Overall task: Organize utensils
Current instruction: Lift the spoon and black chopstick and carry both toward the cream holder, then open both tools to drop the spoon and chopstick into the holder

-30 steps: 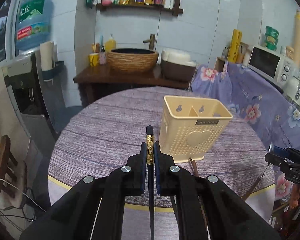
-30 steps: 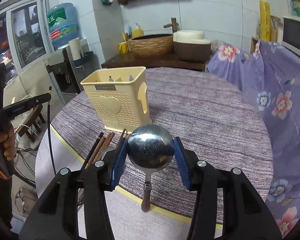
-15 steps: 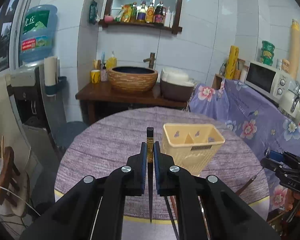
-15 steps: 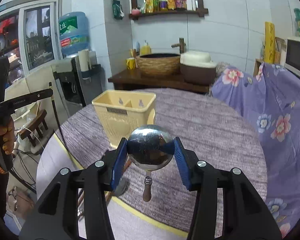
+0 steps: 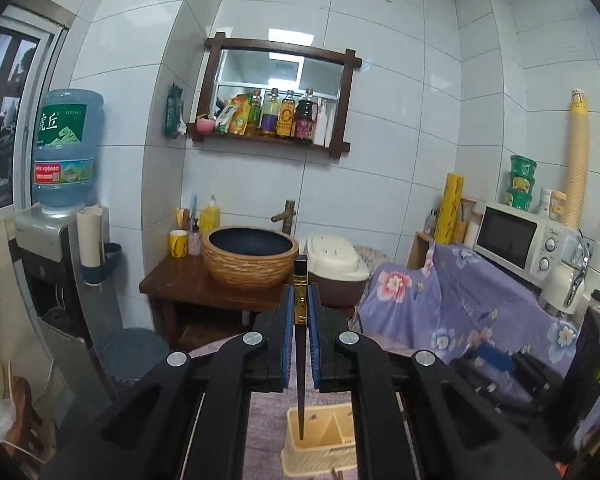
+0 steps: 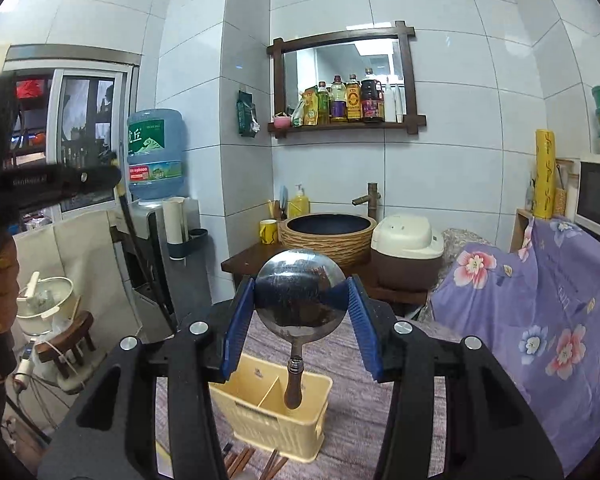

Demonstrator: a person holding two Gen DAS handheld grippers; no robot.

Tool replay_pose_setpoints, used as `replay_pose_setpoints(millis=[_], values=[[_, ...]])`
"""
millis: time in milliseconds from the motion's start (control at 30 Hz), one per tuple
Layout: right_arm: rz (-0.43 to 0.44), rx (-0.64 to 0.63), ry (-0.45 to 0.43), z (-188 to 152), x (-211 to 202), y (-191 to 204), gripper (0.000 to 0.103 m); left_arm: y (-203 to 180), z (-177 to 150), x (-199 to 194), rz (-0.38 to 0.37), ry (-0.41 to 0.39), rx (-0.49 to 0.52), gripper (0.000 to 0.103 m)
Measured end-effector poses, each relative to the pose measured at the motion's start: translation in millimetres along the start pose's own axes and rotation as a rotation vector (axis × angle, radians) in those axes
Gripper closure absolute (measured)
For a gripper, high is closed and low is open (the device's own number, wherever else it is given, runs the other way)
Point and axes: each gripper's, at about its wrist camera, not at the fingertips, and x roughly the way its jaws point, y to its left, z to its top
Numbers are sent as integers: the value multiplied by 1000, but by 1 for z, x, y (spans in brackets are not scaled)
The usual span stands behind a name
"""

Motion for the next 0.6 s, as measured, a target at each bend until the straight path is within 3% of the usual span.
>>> replay_pose_setpoints(millis=[167,600], values=[[-9,21,65,-16,38,2,56,-12,-17,30,1,28,-1,95],[-22,23,233,-87,84,4,55,-3,-111,90,20,259,-25,95]])
